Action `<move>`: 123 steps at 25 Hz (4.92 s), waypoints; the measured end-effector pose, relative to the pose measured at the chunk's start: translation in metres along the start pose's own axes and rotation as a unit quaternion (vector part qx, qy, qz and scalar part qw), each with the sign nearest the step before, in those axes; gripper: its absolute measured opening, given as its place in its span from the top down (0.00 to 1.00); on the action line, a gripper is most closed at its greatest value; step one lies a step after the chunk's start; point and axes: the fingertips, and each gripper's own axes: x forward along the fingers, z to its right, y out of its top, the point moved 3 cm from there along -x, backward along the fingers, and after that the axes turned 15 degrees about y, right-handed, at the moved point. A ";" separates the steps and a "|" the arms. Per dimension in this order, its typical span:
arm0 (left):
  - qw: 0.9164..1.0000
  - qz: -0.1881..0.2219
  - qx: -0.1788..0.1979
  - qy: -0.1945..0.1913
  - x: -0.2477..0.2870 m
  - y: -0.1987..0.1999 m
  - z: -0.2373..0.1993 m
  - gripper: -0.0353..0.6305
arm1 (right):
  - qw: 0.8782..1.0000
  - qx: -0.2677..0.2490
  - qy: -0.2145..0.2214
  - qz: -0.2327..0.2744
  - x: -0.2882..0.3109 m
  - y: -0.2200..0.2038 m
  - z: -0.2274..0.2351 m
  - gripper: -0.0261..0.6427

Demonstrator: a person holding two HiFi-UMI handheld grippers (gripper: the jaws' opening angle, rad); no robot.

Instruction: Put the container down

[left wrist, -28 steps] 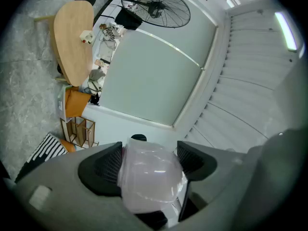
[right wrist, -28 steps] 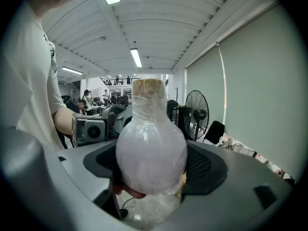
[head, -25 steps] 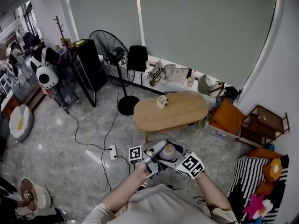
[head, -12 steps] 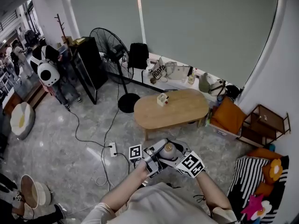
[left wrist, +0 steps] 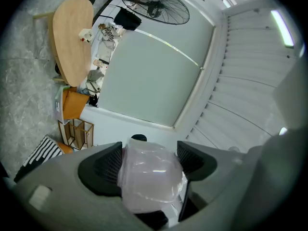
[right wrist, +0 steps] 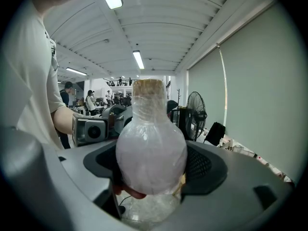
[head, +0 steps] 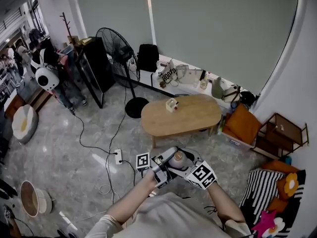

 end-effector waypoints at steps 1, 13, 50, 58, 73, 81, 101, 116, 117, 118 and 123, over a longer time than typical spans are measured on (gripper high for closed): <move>1.000 0.001 0.000 0.000 0.004 0.000 -0.001 0.42 | 1.000 -0.001 0.001 0.000 -0.003 -0.001 0.003 0.38; 0.999 0.022 0.024 -0.003 0.039 -0.002 -0.012 0.42 | 1.000 -0.014 0.021 -0.003 -0.032 -0.015 0.023 0.38; 0.997 -0.069 -0.013 0.033 0.079 0.247 0.007 0.42 | 0.997 0.045 -0.069 0.004 0.100 0.012 0.234 0.38; 0.996 -0.080 -0.023 0.040 0.094 0.275 0.005 0.42 | 0.995 0.052 -0.085 0.003 0.108 0.011 0.266 0.38; 0.998 -0.026 -0.035 0.050 0.184 0.341 -0.025 0.42 | 0.996 0.074 -0.047 0.014 0.080 -0.023 0.375 0.38; 0.996 0.031 -0.018 0.077 0.243 0.387 -0.055 0.42 | 0.996 0.088 0.001 0.015 0.063 -0.060 0.449 0.38; 0.987 0.118 -0.047 0.103 0.311 0.488 -0.162 0.42 | 0.987 0.153 0.050 0.013 0.070 -0.179 0.592 0.38; 0.979 0.090 -0.092 0.155 0.300 0.582 -0.315 0.42 | 0.962 0.273 -0.024 -0.004 0.140 -0.338 0.667 0.38; 0.979 0.089 -0.092 0.160 0.298 0.587 -0.327 0.42 | 0.960 0.279 -0.027 -0.003 0.145 -0.349 0.670 0.38; 0.978 0.087 -0.091 0.166 0.296 0.592 -0.339 0.42 | 0.958 0.284 -0.031 -0.003 0.149 -0.361 0.674 0.38; 0.972 0.085 -0.094 0.199 0.274 0.614 -0.402 0.42 | 0.949 0.308 -0.063 -0.004 0.168 -0.426 0.700 0.38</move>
